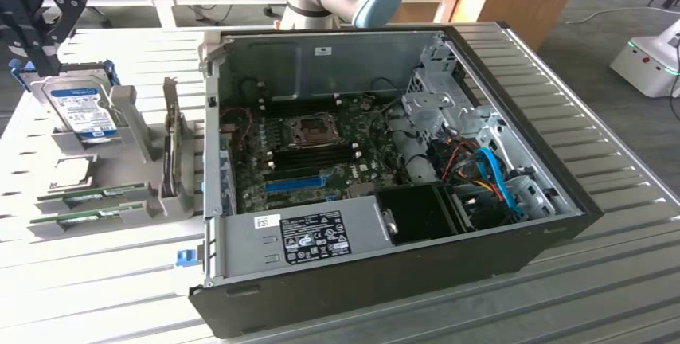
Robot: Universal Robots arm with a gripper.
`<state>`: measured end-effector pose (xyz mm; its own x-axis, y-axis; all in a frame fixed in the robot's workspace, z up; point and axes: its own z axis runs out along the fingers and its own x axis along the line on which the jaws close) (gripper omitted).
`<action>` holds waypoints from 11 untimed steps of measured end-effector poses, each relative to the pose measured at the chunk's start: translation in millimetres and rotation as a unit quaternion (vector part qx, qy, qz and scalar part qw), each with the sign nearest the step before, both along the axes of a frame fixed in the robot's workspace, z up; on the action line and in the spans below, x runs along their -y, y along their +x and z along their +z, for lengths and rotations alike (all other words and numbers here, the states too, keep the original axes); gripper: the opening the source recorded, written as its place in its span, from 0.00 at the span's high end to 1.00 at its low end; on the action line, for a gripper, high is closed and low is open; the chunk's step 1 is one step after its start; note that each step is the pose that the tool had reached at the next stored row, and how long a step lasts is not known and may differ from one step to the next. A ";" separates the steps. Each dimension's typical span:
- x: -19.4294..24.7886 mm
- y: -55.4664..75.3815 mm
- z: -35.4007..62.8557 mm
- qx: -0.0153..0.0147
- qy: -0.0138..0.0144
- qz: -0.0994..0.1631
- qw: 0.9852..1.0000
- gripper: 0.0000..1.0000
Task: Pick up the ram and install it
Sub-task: 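Reach for the ram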
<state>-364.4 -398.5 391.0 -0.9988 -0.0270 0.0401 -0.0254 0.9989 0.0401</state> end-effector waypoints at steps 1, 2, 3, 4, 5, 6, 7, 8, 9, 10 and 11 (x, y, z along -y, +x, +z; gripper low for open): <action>0.0 -0.6 0.0 0.000 0.000 0.000 1.000 0.89; 0.0 -1.3 0.0 0.000 0.000 0.000 1.000 0.89; 0.2 -2.0 0.1 0.000 0.000 0.000 1.000 0.89; 0.5 -2.8 0.0 0.000 0.000 0.000 1.000 0.89; 0.9 -3.7 0.0 0.000 0.000 0.000 1.000 0.89; 1.3 -4.4 0.0 0.000 0.000 0.000 1.000 0.89; 1.9 -5.0 0.0 0.000 0.000 0.000 1.000 0.89; 2.7 -5.4 0.0 0.000 0.000 0.000 1.000 0.89; 3.3 -5.4 0.0 0.000 0.000 0.000 1.000 0.89; 3.5 -5.4 0.0 0.000 0.000 0.000 1.000 0.89; 3.5 -5.4 0.0 0.000 0.000 0.000 1.000 0.89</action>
